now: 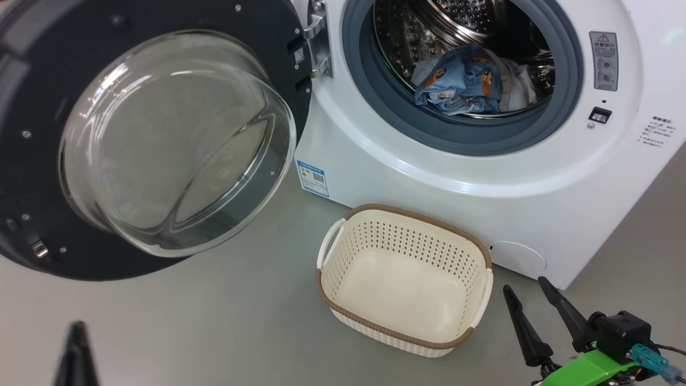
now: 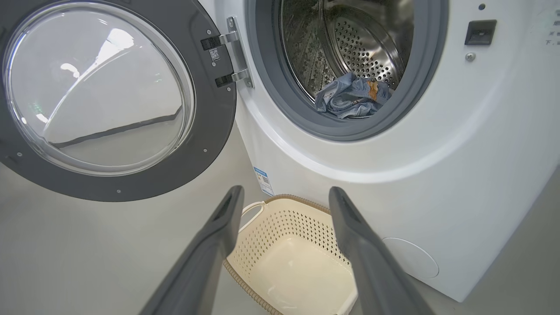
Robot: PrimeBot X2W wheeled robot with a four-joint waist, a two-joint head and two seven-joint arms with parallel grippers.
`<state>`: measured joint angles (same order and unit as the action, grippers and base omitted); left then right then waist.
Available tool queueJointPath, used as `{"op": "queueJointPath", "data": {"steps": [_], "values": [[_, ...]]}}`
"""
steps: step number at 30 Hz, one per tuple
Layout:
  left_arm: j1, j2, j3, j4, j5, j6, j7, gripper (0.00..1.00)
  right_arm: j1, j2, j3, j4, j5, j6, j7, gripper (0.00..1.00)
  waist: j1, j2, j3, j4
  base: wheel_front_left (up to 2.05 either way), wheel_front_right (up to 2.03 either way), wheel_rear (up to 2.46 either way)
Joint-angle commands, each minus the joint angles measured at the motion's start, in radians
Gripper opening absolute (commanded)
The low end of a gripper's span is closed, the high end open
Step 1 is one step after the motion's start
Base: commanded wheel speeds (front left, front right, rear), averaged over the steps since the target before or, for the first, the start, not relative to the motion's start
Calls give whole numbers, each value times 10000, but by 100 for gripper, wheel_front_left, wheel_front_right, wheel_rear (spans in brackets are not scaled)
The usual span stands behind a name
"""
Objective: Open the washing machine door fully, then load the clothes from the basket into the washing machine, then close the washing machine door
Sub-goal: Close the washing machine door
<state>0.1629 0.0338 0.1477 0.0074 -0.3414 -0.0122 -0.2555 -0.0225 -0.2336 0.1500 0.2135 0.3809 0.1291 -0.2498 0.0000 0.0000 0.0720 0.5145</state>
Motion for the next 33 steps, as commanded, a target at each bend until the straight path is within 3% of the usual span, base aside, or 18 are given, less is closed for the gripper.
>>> {"op": "queueJointPath", "data": {"steps": [1,5,8,15,17,24,33], "values": [[-602,164,749,-644,-41,-202,-63,0,-275,-62,196,-284,61,16,-120,100,0,0,108,-110,0,0,0],[-1271,234,1903,-1452,-111,-739,-63,0,-286,-77,187,-331,54,16,-120,100,0,0,268,-324,0,0,0],[-1981,636,2742,-1675,-411,-993,-63,0,-332,-94,175,-355,52,16,-120,100,0,0,391,-518,0,0,0],[-4062,2240,4223,-666,-2034,-1175,-63,0,-525,-125,182,-376,63,16,-120,100,0,0,676,-997,0,0,0],[-4295,2495,4286,-429,-2341,-1178,-63,0,-553,-129,190,-383,64,16,-120,100,0,0,727,-1062,0,0,0],[-5855,4418,4200,2038,-4968,-1182,301,0,-660,-185,206,-435,69,16,-120,100,0,0,986,-1308,0,0,0],[-7447,6311,4079,4873,-8041,-1184,2979,0,-717,-163,293,-447,33,16,-120,100,0,0,1184,-1360,0,0,0]]}}
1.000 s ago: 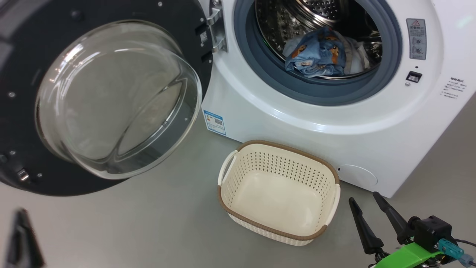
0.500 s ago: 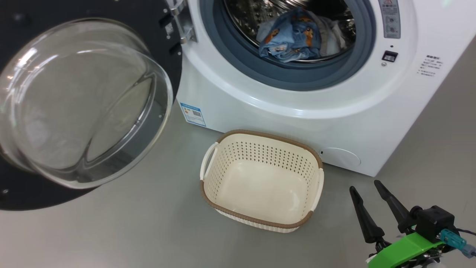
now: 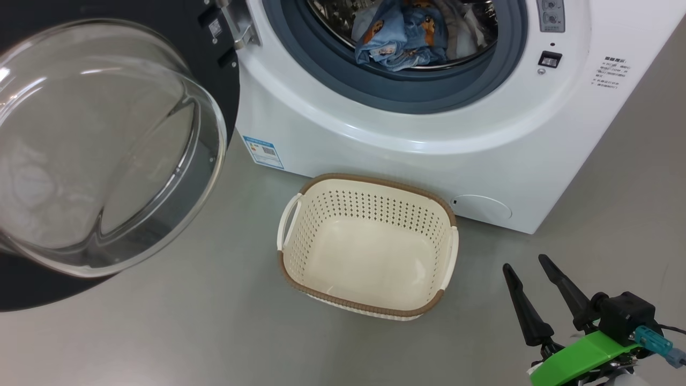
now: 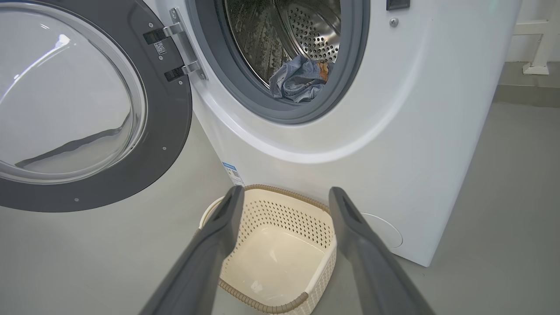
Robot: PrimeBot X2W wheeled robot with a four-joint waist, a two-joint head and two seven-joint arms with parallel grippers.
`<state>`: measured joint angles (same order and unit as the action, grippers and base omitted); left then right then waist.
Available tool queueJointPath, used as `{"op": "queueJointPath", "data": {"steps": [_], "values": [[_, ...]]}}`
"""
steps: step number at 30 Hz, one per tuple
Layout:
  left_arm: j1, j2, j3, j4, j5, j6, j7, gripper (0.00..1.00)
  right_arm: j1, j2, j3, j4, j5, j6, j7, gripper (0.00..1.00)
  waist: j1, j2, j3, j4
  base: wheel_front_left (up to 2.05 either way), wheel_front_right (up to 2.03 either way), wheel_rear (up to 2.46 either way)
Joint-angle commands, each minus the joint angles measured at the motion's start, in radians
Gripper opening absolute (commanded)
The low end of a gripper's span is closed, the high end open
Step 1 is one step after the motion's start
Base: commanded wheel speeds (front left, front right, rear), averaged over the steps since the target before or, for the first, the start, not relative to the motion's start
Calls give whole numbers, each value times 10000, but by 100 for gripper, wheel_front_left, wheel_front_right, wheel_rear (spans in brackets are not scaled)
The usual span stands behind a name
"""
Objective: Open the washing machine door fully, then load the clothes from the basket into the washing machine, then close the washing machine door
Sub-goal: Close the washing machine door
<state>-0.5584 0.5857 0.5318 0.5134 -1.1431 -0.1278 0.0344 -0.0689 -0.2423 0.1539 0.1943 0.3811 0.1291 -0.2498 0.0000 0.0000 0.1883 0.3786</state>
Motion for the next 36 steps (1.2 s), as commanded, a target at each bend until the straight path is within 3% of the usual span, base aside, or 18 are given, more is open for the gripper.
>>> {"op": "queueJointPath", "data": {"steps": [1,7,12,23,36], "values": [[-324,933,186,76,-204,-28,404,0,-264,-88,274,-259,30,16,-120,100,0,0,47,2,0,0,0],[-845,1508,-327,1278,-1054,-20,2642,0,-319,-219,283,-293,42,16,-120,100,0,0,216,69,0,0,0],[-1104,1644,-778,1797,-1376,292,4111,0,-341,-352,305,-317,29,16,-120,100,0,0,342,104,0,0,0],[-990,1367,-1102,1651,-1820,700,5539,0,-508,-480,379,-312,35,16,-120,100,0,0,491,47,0,0,0],[-63,1112,-1450,42,-2166,1068,7048,0,-478,-429,257,-240,1,16,-120,100,0,0,340,179,0,0,0]]}}
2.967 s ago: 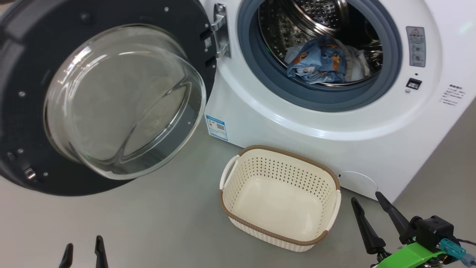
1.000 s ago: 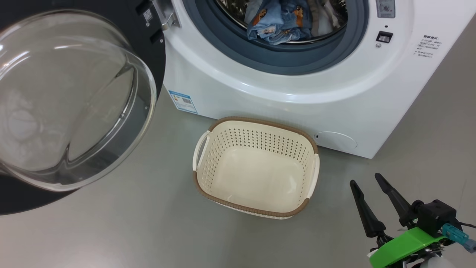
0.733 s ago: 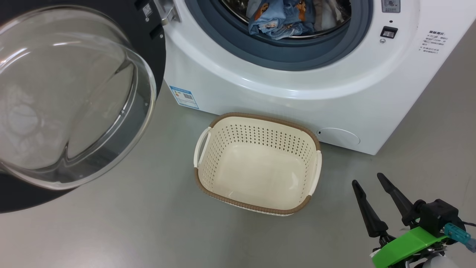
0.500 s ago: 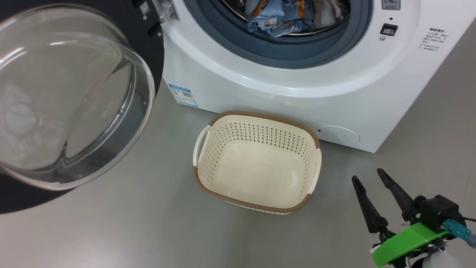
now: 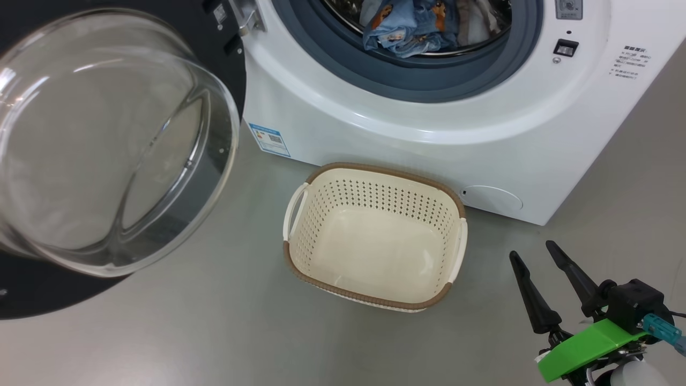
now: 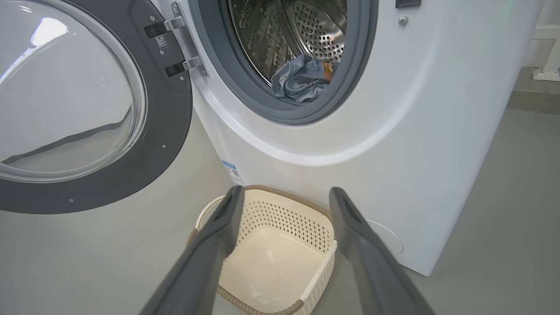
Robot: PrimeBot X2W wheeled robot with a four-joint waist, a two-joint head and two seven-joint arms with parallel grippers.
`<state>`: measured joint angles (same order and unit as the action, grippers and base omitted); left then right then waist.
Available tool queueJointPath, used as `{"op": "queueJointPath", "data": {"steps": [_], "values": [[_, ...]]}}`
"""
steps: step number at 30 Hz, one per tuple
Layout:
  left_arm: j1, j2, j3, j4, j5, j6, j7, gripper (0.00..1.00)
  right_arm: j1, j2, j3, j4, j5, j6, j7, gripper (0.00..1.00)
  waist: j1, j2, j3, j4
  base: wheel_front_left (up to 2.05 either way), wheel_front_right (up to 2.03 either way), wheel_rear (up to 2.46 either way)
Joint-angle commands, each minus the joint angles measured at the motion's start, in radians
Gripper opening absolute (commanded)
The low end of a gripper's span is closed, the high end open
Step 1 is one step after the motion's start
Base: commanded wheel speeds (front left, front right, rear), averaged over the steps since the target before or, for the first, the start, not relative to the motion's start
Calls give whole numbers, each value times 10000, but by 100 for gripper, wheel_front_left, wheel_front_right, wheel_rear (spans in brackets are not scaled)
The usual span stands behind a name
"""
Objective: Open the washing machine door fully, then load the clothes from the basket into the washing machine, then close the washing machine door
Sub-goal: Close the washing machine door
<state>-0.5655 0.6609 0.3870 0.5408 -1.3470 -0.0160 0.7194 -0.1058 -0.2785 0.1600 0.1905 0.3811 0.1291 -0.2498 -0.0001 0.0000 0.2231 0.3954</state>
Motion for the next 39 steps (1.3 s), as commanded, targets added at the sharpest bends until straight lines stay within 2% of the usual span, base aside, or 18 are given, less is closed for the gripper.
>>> {"op": "queueJointPath", "data": {"steps": [1,16,32,39], "values": [[90,345,-25,-383,-163,-25,321,0,-107,-60,189,-200,-3,16,-120,100,1,0,-24,24,0,0,0],[1017,218,-426,-2511,-804,-88,2029,0,90,-58,7,-182,-26,16,-120,100,1,0,-393,129,0,0,0],[1232,39,-947,-3880,-1819,-674,3628,0,349,-1,-46,-144,-49,16,-120,100,1,0,-847,-86,0,0,0],[1373,-59,-1380,-4592,-1857,-822,4045,0,456,39,-123,-152,-66,16,-120,100,1,0,-930,-324,0,0,0]]}}
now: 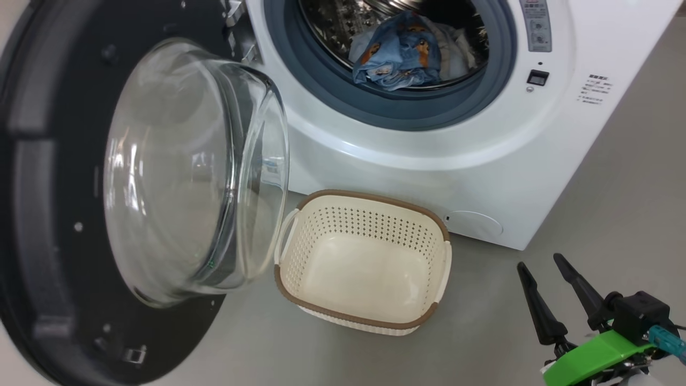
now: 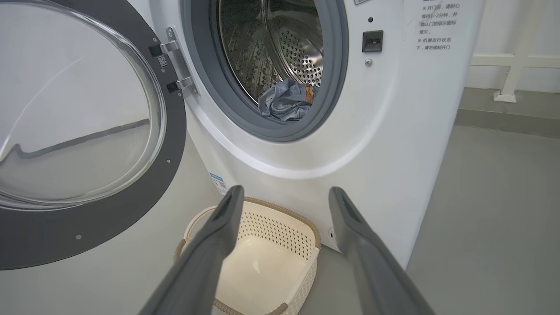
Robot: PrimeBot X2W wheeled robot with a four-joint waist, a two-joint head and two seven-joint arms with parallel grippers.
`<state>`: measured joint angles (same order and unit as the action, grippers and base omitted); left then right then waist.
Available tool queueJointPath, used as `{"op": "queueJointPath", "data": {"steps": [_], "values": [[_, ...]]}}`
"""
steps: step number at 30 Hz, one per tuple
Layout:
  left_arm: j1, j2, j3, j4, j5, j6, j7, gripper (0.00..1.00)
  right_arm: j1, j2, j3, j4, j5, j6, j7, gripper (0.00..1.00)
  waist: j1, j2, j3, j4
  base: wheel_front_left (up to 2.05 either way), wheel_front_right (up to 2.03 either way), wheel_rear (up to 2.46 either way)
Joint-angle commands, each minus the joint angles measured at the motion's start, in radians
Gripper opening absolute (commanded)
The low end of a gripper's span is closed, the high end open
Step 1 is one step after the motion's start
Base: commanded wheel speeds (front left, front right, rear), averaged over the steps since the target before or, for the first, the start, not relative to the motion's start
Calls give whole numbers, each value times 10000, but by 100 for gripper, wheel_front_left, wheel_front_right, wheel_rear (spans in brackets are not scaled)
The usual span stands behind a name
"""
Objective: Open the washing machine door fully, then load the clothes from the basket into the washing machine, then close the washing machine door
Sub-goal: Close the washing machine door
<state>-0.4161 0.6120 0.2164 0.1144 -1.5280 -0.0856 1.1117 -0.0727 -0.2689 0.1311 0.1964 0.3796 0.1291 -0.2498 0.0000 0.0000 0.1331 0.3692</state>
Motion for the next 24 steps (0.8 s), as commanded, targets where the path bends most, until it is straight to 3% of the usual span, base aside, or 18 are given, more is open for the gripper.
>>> {"op": "queueJointPath", "data": {"steps": [1,24], "values": [[-116,380,270,-434,-87,-143,170,0,144,-47,152,-205,-52,16,-120,100,0,0,-44,-110,0,0,0],[-813,-547,-1090,-2312,-304,37,665,0,-18,251,-50,-254,-109,16,-120,100,0,0,73,-2199,0,0,0]]}}
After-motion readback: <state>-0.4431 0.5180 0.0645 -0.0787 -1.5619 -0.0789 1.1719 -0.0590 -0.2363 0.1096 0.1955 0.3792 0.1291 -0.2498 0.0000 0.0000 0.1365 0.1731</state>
